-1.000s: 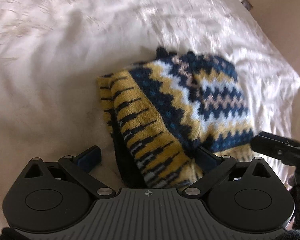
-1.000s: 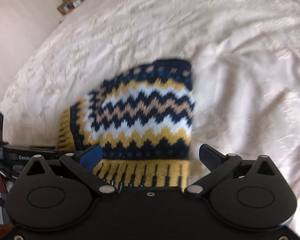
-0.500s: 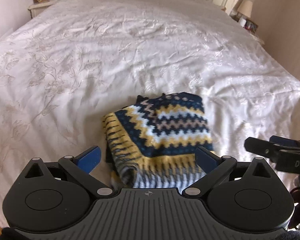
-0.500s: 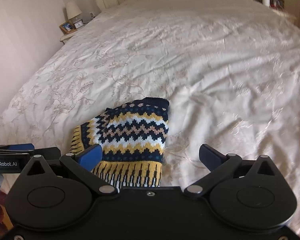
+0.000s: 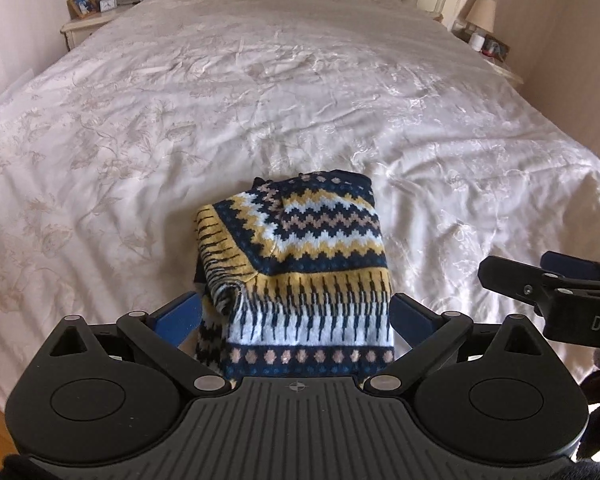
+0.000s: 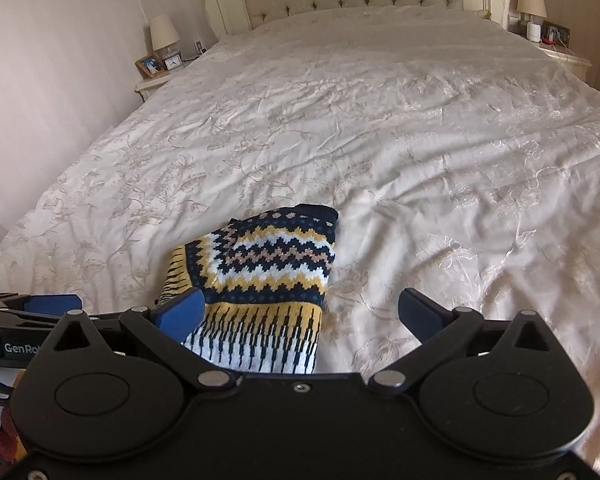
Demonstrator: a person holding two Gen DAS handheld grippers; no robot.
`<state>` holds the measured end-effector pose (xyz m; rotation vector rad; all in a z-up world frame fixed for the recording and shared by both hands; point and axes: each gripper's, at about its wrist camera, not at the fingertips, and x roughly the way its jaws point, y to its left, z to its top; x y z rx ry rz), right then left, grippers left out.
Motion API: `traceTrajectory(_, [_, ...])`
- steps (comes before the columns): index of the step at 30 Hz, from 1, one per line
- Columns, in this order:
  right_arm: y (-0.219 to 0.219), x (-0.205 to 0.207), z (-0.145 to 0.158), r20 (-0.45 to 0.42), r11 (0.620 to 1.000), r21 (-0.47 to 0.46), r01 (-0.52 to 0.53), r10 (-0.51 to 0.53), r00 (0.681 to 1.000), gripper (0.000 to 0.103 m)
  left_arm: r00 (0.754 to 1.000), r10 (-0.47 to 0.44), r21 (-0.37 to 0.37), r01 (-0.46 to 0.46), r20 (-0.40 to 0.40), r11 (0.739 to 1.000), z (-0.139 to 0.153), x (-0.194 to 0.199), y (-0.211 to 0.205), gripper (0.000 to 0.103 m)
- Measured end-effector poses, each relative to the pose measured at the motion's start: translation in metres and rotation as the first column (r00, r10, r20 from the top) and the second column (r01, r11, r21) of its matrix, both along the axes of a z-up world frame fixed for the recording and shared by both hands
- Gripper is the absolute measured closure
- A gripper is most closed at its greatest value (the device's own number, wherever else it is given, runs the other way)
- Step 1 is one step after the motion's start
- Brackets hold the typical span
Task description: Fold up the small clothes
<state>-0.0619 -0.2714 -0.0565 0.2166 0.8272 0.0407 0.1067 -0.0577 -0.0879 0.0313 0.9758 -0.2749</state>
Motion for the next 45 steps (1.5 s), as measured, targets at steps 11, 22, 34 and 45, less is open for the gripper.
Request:
traceTrajectory(11, [0.012,-0.02,0.011,0.036,1.0,-0.004,-0.003,0.004,0.999,0.0,0.999,-0.009,0.049,0.007,0.045,0.999,0.014,-0.02,-0.001,0.002])
traceTrajectory(22, [0.021,-0.024,0.013,0.037,1.0,-0.025,-0.004,0.005,0.999,0.0,0.996,-0.009,0.03,0.006,0.089,1.0,0.019,-0.028,0.008,0.002])
traceTrajectory(34, [0.019,-0.028,0.016,0.037,0.999,-0.036,0.03,-0.029,0.999,0.0,0.996,0.012,0.091,-0.02,0.089,0.996,0.024,-0.031,0.006,0.002])
traceTrajectory(45, [0.015,-0.032,0.016,0.037,0.999,-0.044,0.031,-0.03,0.999,0.0,0.995,0.071,0.09,-0.078,0.074,0.993,0.023,-0.031,0.014,0.002])
